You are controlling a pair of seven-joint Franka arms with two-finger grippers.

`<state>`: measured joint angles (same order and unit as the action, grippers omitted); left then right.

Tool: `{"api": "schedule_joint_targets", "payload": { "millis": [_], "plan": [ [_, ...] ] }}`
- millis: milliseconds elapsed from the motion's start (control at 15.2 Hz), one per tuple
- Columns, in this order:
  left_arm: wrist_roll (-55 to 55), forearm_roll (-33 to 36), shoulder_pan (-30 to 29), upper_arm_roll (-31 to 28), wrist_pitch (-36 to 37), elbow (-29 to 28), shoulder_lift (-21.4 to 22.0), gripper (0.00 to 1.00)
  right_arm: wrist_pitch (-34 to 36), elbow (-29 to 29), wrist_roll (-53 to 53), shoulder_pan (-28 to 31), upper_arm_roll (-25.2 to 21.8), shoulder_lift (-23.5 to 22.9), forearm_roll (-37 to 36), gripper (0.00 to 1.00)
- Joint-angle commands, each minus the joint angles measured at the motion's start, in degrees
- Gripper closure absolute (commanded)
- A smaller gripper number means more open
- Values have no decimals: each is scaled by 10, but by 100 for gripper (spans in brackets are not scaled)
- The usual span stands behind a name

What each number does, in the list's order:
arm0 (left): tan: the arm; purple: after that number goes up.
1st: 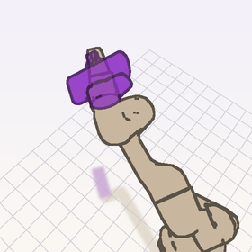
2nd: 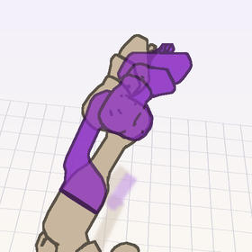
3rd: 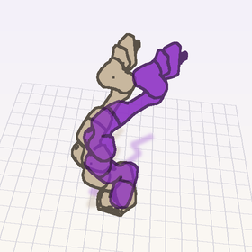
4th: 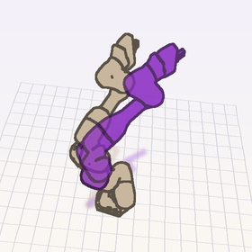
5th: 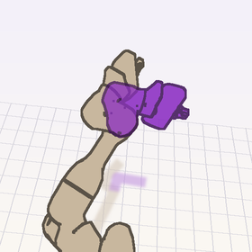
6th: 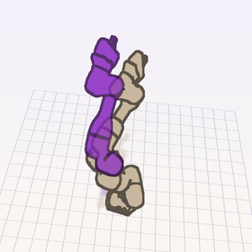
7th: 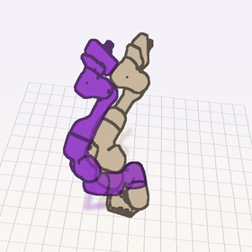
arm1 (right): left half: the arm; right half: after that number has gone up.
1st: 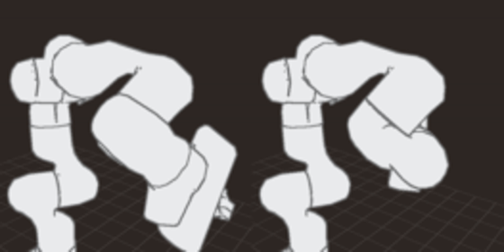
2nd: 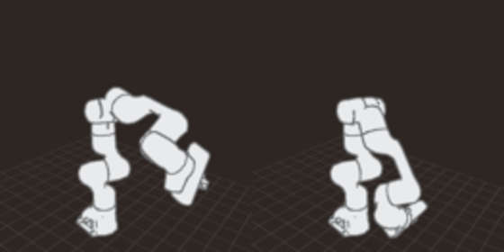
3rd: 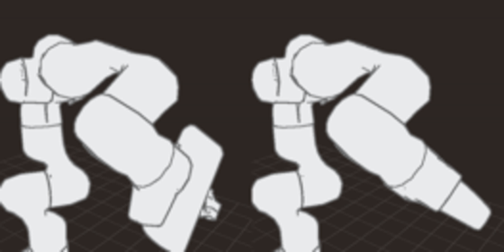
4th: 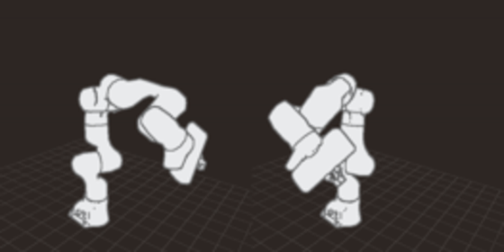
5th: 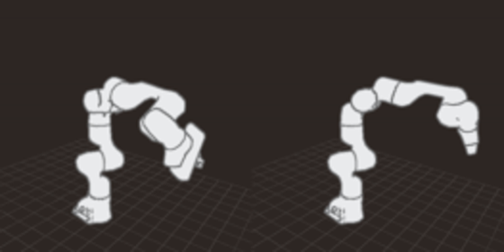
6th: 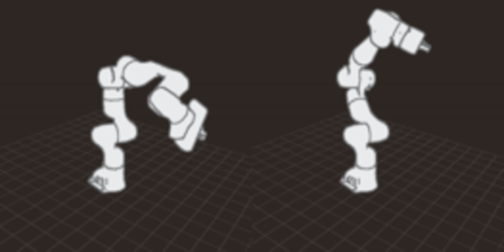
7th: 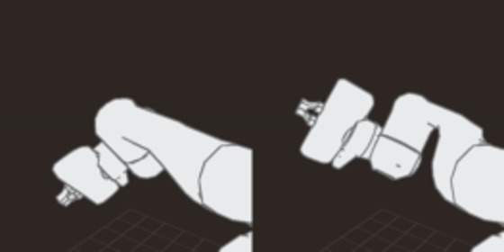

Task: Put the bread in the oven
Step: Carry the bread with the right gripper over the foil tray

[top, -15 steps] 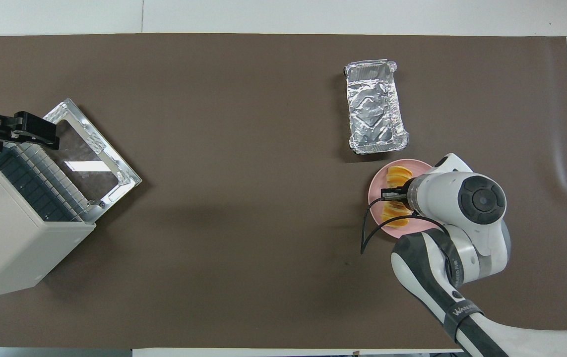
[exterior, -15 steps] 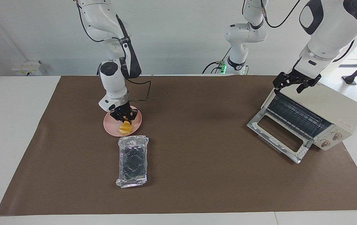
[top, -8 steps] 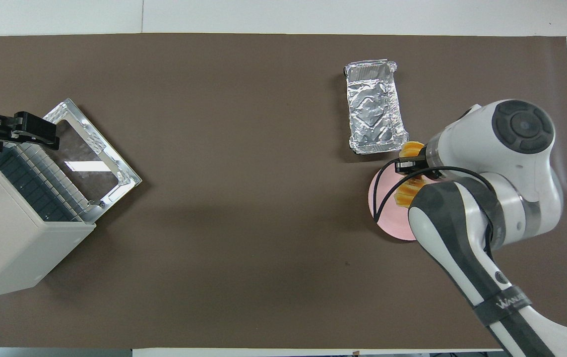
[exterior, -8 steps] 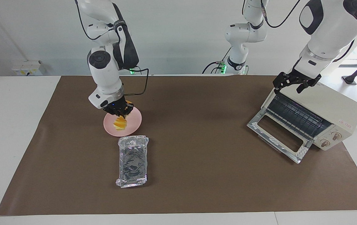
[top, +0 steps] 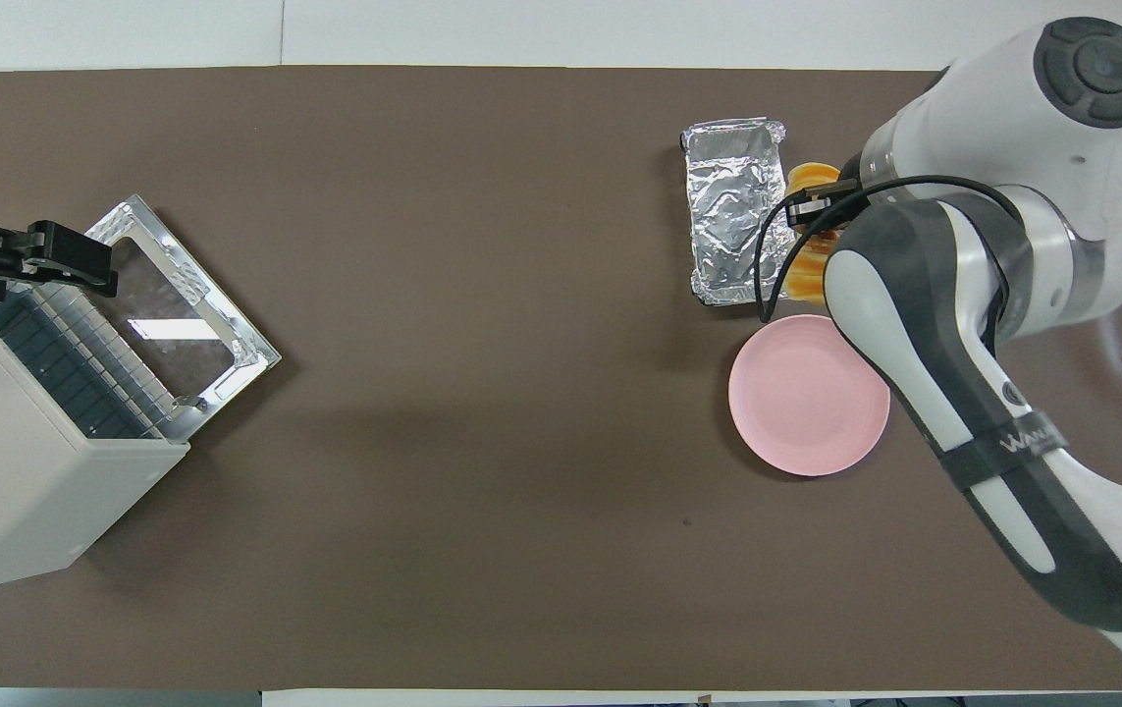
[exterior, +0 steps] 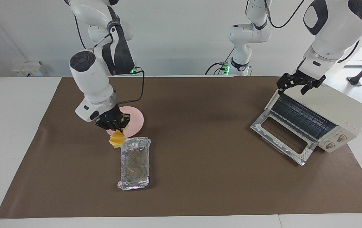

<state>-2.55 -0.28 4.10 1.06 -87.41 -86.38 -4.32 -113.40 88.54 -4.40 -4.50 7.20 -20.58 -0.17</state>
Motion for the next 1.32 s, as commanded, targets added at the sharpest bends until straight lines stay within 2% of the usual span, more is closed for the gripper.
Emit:
{"api": "schedule_joint_targets", "payload": {
  "millis": [0, 66, 263, 461, 789, 921, 1053, 1250],
  "plan": [
    [0, -4, 0, -2, -6, -19, 17, 0, 58, -200, 8, -33, 4, -152, -44, 100],
    [0, -5, -1, -2, -6, -19, 17, 0, 53, -216, 8, -37, 4, -171, -57, 100],
    [0, -5, -1, -2, -6, -18, 17, 0, -10, -205, 11, -35, 4, -189, -76, 100],
    [0, -5, 0, -2, -6, -19, 17, 0, -76, -143, 19, -39, 4, -184, -80, 100],
    [0, -5, 0, -2, -6, -18, 17, 0, -149, -34, 54, -40, 5, -147, -79, 100],
    [0, -4, 0, -2, -7, -19, 17, 0, -157, -24, 53, -47, 5, -142, -78, 99],
    [0, -5, 0, -2, -6, -18, 17, 0, -166, -6, 54, -49, 5, -135, -79, 0],
    [0, -5, -1, -2, -6, -18, 17, 0, -127, -16, 51, -49, 4, -125, -78, 0]
  ]
}}
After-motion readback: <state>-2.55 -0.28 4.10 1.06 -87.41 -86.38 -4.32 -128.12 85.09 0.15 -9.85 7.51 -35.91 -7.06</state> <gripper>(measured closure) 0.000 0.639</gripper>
